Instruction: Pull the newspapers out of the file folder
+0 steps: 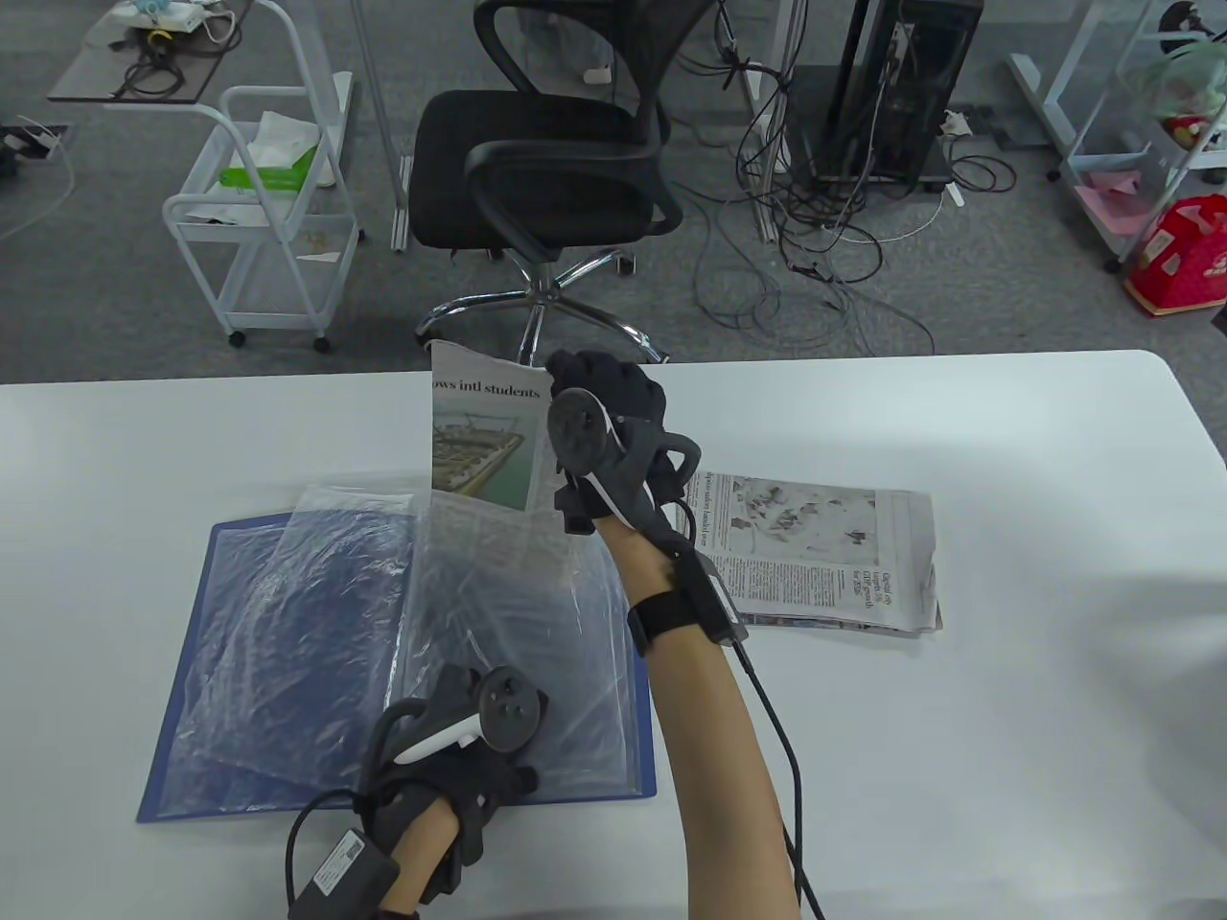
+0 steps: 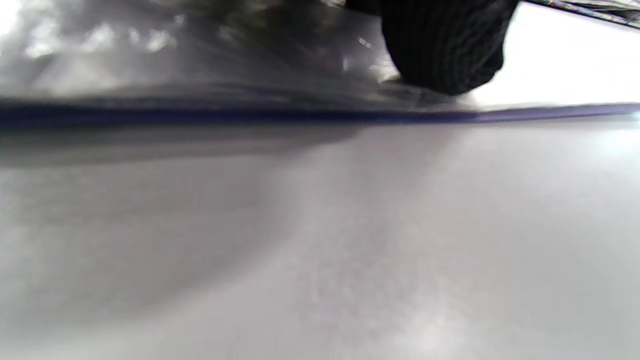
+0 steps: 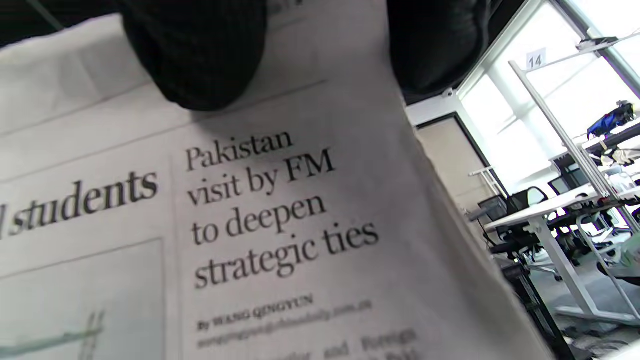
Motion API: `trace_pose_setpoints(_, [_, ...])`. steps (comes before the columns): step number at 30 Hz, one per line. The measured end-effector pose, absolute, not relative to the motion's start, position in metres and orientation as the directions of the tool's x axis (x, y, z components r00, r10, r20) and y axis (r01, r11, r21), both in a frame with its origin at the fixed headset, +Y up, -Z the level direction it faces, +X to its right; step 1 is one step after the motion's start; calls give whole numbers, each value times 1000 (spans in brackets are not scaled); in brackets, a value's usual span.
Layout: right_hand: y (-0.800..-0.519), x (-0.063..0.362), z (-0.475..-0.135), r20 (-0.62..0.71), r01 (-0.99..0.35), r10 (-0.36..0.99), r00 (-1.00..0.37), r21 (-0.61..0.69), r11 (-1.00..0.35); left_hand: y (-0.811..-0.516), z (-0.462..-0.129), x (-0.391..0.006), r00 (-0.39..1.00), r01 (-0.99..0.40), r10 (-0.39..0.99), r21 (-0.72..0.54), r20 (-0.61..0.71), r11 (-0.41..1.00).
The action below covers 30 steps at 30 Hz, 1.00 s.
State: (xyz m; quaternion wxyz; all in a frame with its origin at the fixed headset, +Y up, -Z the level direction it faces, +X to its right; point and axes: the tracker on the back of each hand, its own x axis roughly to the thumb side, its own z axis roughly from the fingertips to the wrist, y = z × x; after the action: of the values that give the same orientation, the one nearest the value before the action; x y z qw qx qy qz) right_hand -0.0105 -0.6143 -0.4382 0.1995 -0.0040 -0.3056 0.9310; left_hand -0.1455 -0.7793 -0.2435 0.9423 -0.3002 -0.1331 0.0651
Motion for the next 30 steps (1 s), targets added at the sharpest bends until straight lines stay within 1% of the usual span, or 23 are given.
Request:
trace_pose_setpoints(5, [-584,22,-429,151,-480,497,-855,-595,-645,-779,-244,-145,956,-45,204,-586,209,809])
trace_pose_setpoints(9, [-563,51,-418,170,-565,593,-787,-586,-581,-779,-244,-145,956,-49,208,-588,205,807])
trace_pose_setpoints(13, [-553,78,-406,167,-641,694,-701,-573,-510,-779,-244,-146,956,-56,213,-590,200,805])
trace_pose_setpoints(17, [-551,105,-393,147,-674,750,-645,-571,-468,-780,-244,-145,957,-62,217,-592,194,804])
trace_pose_setpoints(21, [-557,141,-378,95,-712,828,-553,-570,-410,-780,-244,-146,957,-72,224,-595,186,801])
trace_pose_setpoints(23, [-562,157,-373,70,-709,844,-532,-582,-398,-780,-244,-146,956,-76,227,-596,183,800])
trace_pose_setpoints(27, [-588,203,-361,-25,-684,874,-485,-612,-397,-780,-244,-146,957,-77,228,-596,181,799])
trace_pose_setpoints(29, [-606,225,-357,-78,-678,886,-457,-614,-403,-780,-244,-146,957,-78,228,-596,180,799])
trace_pose_setpoints(30, [-621,241,-355,-129,-671,890,-437,-612,-419,-780,-244,-146,957,-78,228,-596,180,799])
